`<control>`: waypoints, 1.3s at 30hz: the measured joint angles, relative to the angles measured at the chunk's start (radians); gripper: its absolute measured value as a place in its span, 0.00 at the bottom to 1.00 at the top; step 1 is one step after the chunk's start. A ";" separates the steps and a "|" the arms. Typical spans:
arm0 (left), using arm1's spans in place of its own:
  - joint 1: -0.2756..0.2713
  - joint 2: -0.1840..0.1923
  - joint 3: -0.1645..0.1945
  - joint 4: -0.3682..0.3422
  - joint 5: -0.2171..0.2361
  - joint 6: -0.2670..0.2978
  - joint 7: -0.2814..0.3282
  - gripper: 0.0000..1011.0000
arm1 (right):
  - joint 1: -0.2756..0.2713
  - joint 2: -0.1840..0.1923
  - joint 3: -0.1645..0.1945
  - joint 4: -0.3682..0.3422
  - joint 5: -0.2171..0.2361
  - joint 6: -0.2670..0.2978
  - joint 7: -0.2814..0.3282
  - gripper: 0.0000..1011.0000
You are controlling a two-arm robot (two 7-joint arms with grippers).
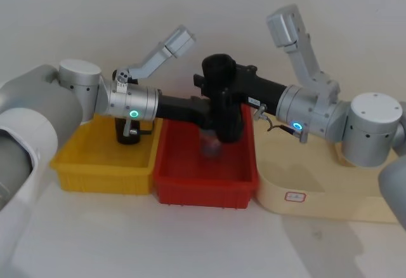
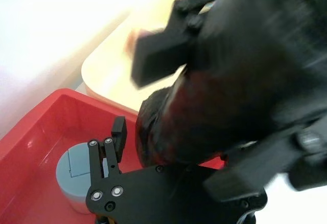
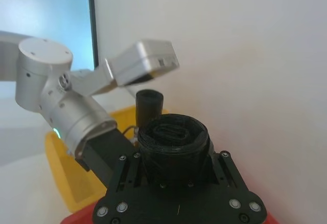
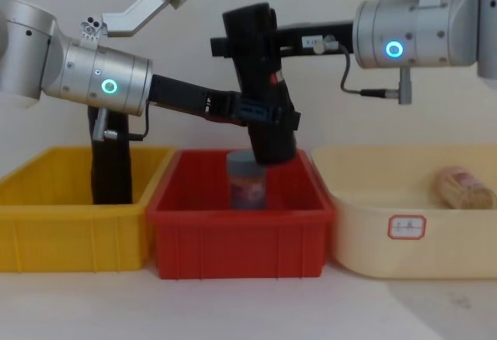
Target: Pick up the garbage bag with the one hand and transfer it to the other hand.
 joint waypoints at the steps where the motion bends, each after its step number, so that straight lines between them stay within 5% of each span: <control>1: 0.000 0.000 0.000 0.000 0.000 0.000 0.000 0.99 | -0.003 0.003 0.000 -0.014 -0.002 0.000 -0.003 0.50; 15: 0.000 0.000 0.000 0.000 0.000 0.000 0.000 0.99 | -0.039 0.064 -0.003 -0.210 -0.086 0.065 -0.118 0.50; 24: 0.000 0.000 0.000 0.000 0.001 0.000 0.000 0.99 | -0.040 0.100 -0.035 -0.309 -0.185 0.165 -0.203 0.50; 39: 0.000 0.000 0.000 0.000 0.001 0.000 0.000 0.99 | -0.009 0.127 -0.110 -0.380 -0.347 0.351 -0.307 0.50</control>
